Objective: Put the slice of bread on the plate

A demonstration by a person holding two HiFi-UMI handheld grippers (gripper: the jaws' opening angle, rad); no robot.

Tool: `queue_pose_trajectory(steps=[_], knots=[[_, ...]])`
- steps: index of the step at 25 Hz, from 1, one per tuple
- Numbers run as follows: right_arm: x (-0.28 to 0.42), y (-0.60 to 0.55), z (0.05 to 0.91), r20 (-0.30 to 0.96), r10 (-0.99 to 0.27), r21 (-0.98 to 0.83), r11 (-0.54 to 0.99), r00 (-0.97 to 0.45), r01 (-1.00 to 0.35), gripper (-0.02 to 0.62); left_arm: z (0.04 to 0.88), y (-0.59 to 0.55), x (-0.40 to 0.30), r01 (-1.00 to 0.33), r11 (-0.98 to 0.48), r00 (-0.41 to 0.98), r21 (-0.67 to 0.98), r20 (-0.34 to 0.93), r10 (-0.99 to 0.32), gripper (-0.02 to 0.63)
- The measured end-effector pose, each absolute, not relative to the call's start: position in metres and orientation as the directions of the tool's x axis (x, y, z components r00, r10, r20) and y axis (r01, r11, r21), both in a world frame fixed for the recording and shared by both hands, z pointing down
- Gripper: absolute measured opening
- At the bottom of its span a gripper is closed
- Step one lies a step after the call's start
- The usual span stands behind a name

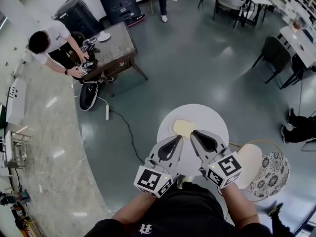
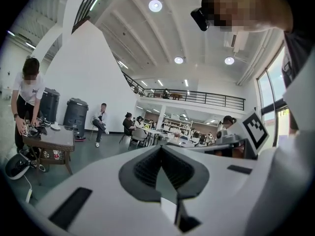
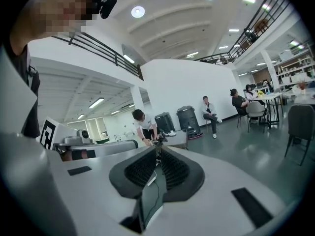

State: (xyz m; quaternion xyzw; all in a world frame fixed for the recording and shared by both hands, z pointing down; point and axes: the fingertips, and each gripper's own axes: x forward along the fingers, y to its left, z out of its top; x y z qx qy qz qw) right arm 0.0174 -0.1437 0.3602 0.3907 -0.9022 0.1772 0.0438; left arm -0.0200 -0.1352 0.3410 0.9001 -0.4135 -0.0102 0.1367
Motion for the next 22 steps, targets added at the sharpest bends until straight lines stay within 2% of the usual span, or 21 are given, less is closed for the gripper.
queue_pose_trajectory(steps=[8, 22], knots=[[0.015, -0.127, 0.324, 0.155, -0.702, -0.250, 0.653, -0.695, -0.715, 0.008, 0.305, -0.119, -0.014, -0.730, -0.641, 0.667, 0.238, 0.041, -0.744, 0.006], [0.030, -0.105, 0.294, 0.104, -0.714, -0.175, 0.672, -0.693, -0.719, 0.006, 0.282, -0.097, 0.003, -0.723, -0.665, 0.676, 0.189, -0.010, -0.737, 0.008]])
